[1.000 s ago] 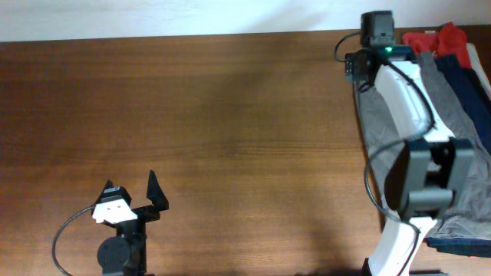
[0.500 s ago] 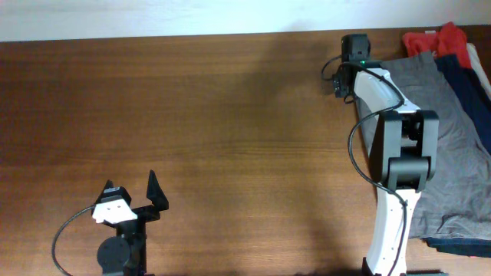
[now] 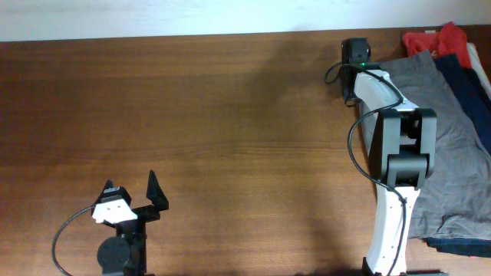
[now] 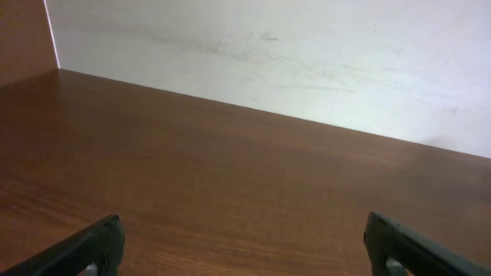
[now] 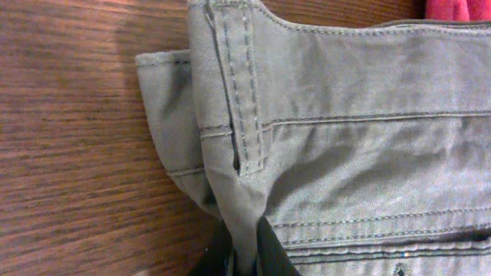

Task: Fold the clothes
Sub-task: 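Reach the right gripper to the grey shorts and grasp the top edge, then pull the grey shorts left and lay them flat mid-table, release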

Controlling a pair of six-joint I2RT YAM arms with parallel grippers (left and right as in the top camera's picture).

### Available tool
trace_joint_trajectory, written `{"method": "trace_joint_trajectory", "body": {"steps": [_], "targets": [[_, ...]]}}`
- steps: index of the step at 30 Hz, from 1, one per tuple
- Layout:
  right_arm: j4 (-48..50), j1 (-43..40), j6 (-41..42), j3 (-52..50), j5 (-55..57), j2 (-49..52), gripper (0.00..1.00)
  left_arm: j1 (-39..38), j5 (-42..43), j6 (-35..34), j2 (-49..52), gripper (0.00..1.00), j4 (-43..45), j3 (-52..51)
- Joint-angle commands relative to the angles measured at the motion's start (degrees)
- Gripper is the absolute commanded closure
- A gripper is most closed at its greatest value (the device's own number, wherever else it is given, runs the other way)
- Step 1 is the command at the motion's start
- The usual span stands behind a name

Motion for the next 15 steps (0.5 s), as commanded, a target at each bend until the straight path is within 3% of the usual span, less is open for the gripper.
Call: {"method": "trace_joint_trajectory", "body": {"steps": [1,15], "targets": [[-0.8,-0.4,3.8,1.8,1.8,-3.3,0.96,-0.2,-0.4,-0.1,-0.4,0.01,0.0,-0.2],[-6.1,-0.4,8.0,4.6,2.0,-21.4,0.96,-0.2,-0.4,-0.1,-0.4,0.01,0.0,-0.2]]}}
